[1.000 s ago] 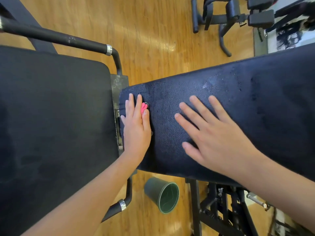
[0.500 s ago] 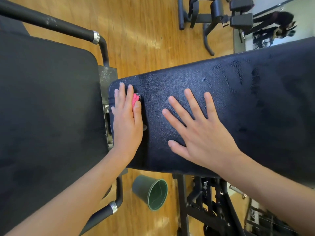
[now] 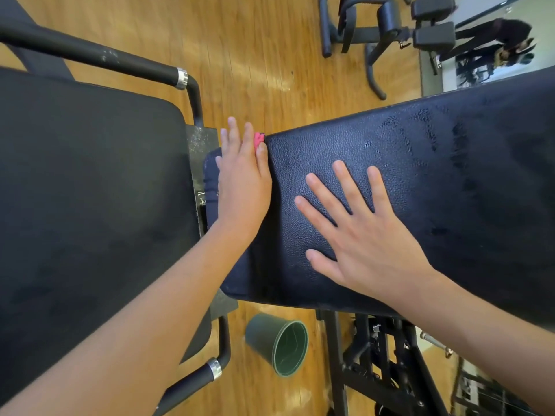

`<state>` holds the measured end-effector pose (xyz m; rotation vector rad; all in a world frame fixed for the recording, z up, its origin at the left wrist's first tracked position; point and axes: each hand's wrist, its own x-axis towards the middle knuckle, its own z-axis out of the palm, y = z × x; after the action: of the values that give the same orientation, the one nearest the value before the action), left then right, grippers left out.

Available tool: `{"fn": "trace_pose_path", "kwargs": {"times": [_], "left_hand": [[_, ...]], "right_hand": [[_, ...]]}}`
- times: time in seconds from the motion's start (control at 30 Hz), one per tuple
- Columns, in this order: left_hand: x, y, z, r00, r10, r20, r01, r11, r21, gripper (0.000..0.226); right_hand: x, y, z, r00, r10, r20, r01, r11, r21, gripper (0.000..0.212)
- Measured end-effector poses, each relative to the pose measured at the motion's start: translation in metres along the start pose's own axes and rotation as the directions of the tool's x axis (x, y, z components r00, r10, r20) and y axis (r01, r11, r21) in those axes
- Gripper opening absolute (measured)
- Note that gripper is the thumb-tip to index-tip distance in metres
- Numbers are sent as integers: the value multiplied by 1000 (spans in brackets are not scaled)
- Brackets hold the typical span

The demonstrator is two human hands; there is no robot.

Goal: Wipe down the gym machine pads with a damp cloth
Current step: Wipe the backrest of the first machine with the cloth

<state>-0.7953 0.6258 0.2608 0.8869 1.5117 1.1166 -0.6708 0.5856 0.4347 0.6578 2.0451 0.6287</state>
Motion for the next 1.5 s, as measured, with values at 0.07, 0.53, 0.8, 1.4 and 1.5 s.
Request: {"fn": "trace_pose_path", "kwargs": {"times": [0.07,0.53,0.8,1.4,1.5], "left_hand": [[-3,3,0,1000,-10,17,9,1000,19,50],[-39,-5,-4,997,69,42,-69,998,-8,53],[-35,-5,-1,996,64,69,-64,998,2,53],[-65,-8,2,993,60,105,-58,998,-23,54],[-72,-13,3,990,75,123,-74,997,-9,56]], "right_hand": [[0,1,1,1000,4,-11,-4,1000,-1,79],[1,-1,-5,1000,5,9,-5,1000,29,79],[2,0,-5,1000,6,13,-6,1000,31,79],[4,-1,-7,1000,-1,12,0,1000,16,80],[3,-1,-6,1000,1,13,-1,1000,14,80]]}}
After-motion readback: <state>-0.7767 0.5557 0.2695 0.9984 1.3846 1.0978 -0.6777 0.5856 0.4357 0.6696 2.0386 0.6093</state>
